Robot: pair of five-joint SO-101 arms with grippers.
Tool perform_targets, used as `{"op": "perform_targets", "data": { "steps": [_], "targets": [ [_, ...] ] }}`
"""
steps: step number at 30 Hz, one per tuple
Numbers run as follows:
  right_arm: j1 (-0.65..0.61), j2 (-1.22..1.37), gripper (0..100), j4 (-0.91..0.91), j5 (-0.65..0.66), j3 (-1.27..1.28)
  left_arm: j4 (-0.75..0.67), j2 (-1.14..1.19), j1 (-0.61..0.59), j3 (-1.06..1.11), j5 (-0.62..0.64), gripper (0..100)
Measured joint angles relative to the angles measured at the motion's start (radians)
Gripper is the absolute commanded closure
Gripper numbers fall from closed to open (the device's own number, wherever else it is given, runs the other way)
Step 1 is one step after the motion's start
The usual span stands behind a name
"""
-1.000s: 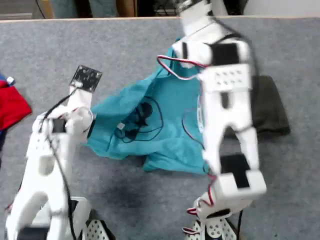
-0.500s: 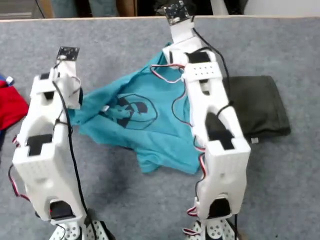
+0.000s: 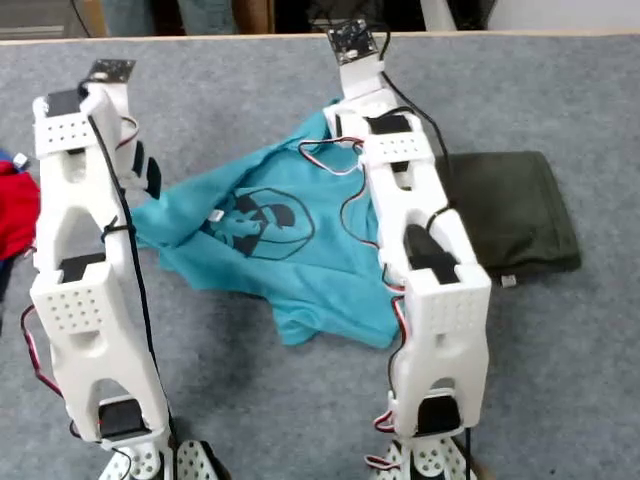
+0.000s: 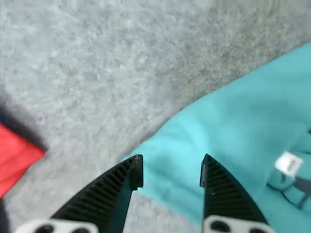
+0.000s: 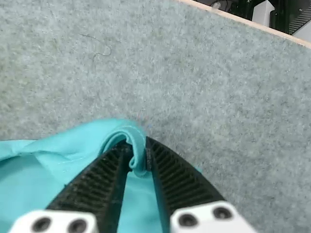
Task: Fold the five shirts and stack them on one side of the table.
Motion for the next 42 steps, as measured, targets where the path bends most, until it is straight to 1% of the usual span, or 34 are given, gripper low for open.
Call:
{"op": "perform_targets", "data": {
  "steps": [2, 5, 10, 13, 17, 18, 23, 26, 32, 38, 42],
  "targets": [
    [0.000, 0.000, 98.2, 0.000, 0.000, 0.000, 0.055, -0.026, 0.002, -0.018, -0.028, 79],
    [0.000, 0.000, 98.2, -0.003, 0.000, 0.000, 0.077, -0.095, 0.028, 0.020, -0.077, 79],
    [0.000, 0.000, 98.2, -0.003, 0.000, 0.000, 0.072, -0.276, 0.130, 0.279, -0.295, 81],
    [0.000, 0.000, 98.2, -0.003, 0.000, 0.000, -0.014, -0.370, 0.150, 0.473, -0.384, 80],
    [0.000, 0.000, 98.2, -0.003, 0.000, 0.000, -0.157, -0.417, 0.153, 0.681, -0.399, 80],
    [0.000, 0.000, 98.2, -0.003, 0.000, 0.000, -0.170, -0.417, 0.153, 0.712, -0.399, 81],
    [0.000, 0.000, 98.2, -0.003, 0.000, 0.000, -0.242, -0.417, 0.161, 0.753, -0.390, 81],
    [0.000, 0.000, 98.2, -0.003, 0.000, 0.000, -0.253, -0.417, 0.161, 0.764, -0.387, 81],
    [0.000, 0.000, 98.2, -0.003, 0.000, 0.000, -0.290, -0.417, 0.161, 0.764, -0.388, 84],
    [0.000, 0.000, 98.2, -0.003, 0.000, 0.000, -0.292, -0.414, 0.161, 0.764, -0.430, 84],
    [0.000, 0.000, 98.2, -0.003, 0.000, 0.000, -0.293, -0.365, 0.161, 0.764, -0.437, 85]
  ]
}}
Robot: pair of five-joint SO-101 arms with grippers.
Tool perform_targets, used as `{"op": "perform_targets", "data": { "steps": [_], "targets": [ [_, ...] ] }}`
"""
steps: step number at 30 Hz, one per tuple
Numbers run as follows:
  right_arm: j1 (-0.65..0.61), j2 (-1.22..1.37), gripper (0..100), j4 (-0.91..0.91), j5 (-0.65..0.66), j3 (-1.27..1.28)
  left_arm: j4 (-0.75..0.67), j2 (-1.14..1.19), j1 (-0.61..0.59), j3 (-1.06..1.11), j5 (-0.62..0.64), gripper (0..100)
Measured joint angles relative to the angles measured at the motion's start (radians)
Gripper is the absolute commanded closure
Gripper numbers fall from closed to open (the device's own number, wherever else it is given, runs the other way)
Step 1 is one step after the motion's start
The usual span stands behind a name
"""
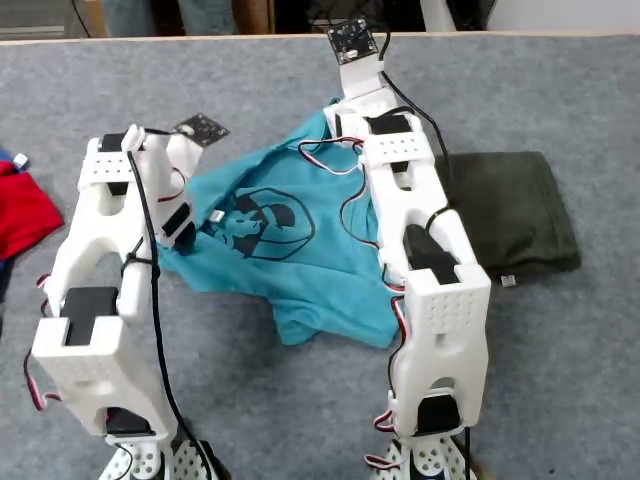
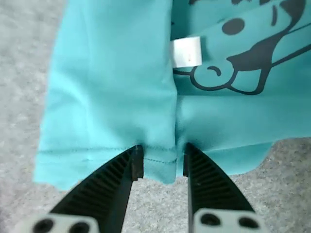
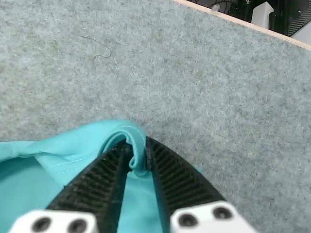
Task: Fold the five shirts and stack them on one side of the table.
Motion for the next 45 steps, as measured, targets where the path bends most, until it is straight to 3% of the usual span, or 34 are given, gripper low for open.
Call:
{"op": "perform_targets", "data": {
  "steps": [5, 27, 34, 45],
  "targets": [
    [0.000, 0.000, 98.2, 0.000, 0.000, 0.000, -0.002, 0.012, 0.000, 0.000, -0.003, 92],
    [0.000, 0.000, 98.2, 0.000, 0.000, 0.000, 0.109, 0.018, -0.040, -0.133, 0.003, 97],
    [0.000, 0.000, 98.2, 0.080, 0.000, -0.012, 0.048, -0.009, -0.080, -0.190, 0.161, 97],
    [0.002, -0.341, 98.5, 0.612, 0.002, -0.396, 0.046, -0.371, -0.229, -0.382, 0.493, 97]
  ]
}}
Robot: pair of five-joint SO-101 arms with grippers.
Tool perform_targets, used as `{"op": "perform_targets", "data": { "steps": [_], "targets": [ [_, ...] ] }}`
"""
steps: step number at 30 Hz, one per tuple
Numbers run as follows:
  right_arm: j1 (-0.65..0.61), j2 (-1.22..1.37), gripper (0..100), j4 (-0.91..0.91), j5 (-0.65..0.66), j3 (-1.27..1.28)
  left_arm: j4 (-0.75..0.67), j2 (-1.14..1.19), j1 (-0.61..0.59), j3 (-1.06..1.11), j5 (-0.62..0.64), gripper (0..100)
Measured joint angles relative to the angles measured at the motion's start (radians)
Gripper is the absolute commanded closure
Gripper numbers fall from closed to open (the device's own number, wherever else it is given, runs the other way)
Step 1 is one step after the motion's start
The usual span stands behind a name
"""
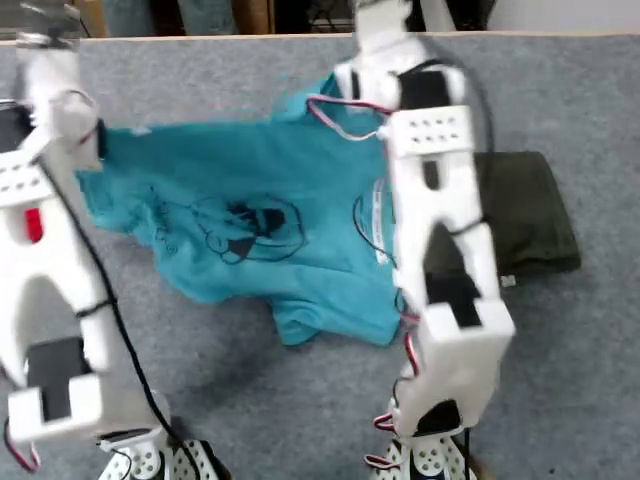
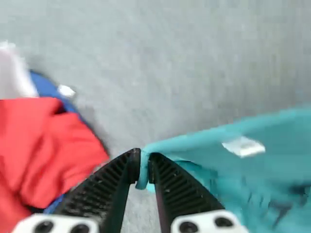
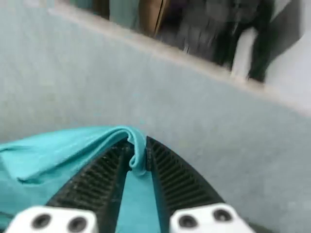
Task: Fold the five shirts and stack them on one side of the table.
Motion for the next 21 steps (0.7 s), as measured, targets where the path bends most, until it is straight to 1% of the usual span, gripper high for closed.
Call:
{"op": "perform_targets", "data": {
  "steps": [3, 5, 9, 15, 21],
  "targets": [
    [-0.003, -0.123, 98.5, 0.123, 0.000, -0.137, 0.006, -0.120, -0.023, -0.025, 0.034, 97],
    [-0.003, -0.196, 98.5, 0.186, -0.023, -0.230, 0.026, -0.207, -0.025, -0.034, 0.038, 97],
    [-0.003, -0.327, 98.5, 0.255, -0.143, -0.411, 0.077, -0.397, -0.025, -0.081, 0.043, 97],
    [-0.003, -0.489, 98.5, 0.259, -0.278, -0.600, 0.176, -0.635, -0.043, -0.206, 0.043, 97],
    [-0.005, -0.646, 98.5, 0.206, -0.305, -0.644, 0.250, -0.793, -0.163, -0.311, 0.020, 97]
  ]
}}
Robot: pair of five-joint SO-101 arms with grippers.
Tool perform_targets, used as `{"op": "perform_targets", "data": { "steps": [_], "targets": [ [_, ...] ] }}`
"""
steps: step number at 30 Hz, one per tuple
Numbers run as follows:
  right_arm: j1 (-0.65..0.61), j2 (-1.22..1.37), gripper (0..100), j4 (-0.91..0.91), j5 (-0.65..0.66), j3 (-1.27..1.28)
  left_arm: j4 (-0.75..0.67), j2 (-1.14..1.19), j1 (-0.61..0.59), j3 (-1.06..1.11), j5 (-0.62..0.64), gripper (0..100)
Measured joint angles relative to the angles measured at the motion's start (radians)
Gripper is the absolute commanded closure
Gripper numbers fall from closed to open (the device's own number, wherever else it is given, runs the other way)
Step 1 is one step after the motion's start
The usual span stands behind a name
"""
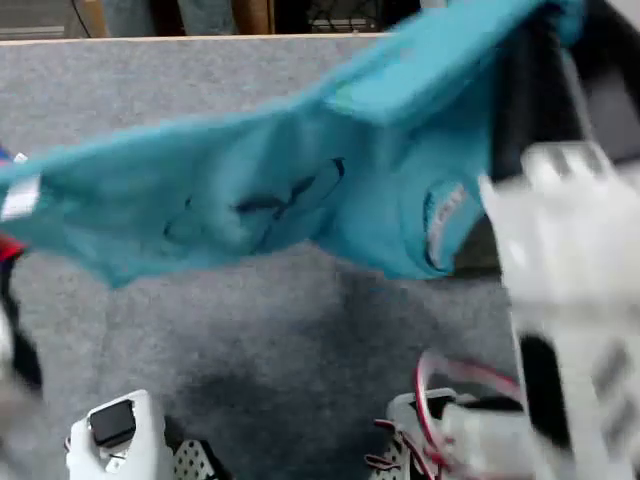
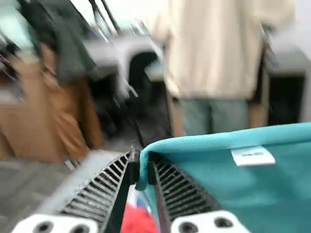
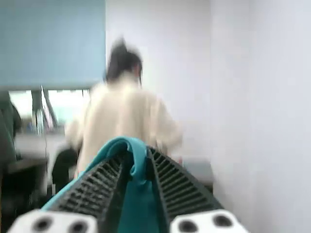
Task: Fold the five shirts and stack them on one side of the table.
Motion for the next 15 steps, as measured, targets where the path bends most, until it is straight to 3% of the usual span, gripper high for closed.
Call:
{"op": "perform_targets", "data": {
  "steps": [6, 9, 12, 15],
  "targets": [
    [-0.002, -0.032, 98.5, -0.080, 0.000, 0.127, 0.061, -0.018, -0.021, 0.049, -0.043, 97],
    [-0.025, -0.014, 98.5, -0.104, 0.000, 0.296, -0.002, -0.020, -0.021, 0.232, -0.048, 97],
    [-0.075, 0.038, 98.5, -0.147, 0.000, 0.496, -0.196, -0.008, -0.012, 0.516, -0.052, 97],
    [-0.110, 0.138, 98.5, -0.269, 0.000, 0.724, -0.519, 0.048, -0.011, 0.856, -0.052, 97]
  ]
}}
